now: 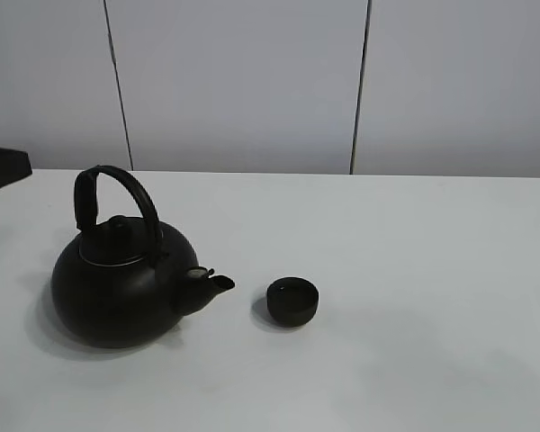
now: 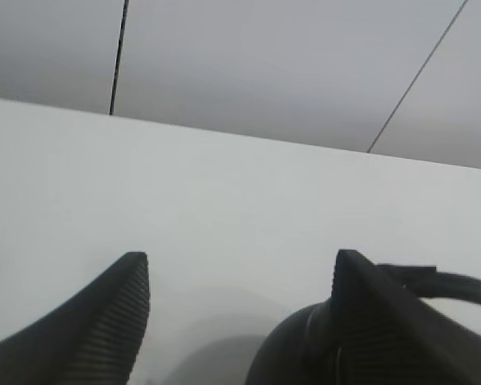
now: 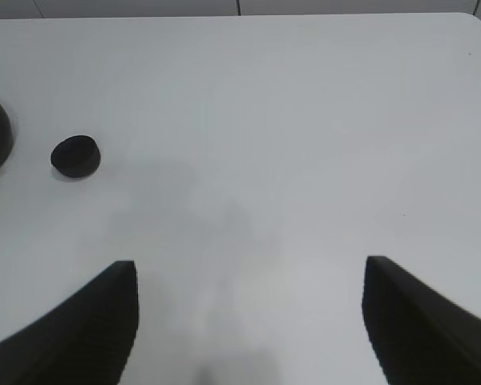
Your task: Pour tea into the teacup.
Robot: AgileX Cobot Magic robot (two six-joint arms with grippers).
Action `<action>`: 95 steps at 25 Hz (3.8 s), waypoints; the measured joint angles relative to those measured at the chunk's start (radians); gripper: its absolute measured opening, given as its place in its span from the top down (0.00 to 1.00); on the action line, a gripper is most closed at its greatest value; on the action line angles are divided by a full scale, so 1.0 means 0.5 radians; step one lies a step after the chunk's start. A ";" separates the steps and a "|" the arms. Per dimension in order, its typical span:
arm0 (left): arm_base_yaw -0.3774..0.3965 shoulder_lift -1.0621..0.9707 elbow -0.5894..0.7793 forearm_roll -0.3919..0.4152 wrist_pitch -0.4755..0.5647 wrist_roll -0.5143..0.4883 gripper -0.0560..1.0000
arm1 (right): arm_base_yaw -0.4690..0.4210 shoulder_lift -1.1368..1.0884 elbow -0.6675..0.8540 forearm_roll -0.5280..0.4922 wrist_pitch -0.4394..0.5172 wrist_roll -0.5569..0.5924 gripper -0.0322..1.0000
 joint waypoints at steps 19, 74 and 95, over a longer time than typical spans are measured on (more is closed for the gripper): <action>0.008 -0.325 -1.018 0.893 1.745 -1.046 0.50 | 0.000 0.000 0.000 0.000 0.000 0.000 0.45; 0.427 -2.392 -1.052 -0.727 3.616 0.809 0.50 | 0.000 0.000 0.000 0.000 0.000 0.000 0.45; 0.427 -3.162 -0.754 -1.112 4.405 1.072 0.50 | 0.000 0.000 0.000 0.001 0.000 0.000 0.45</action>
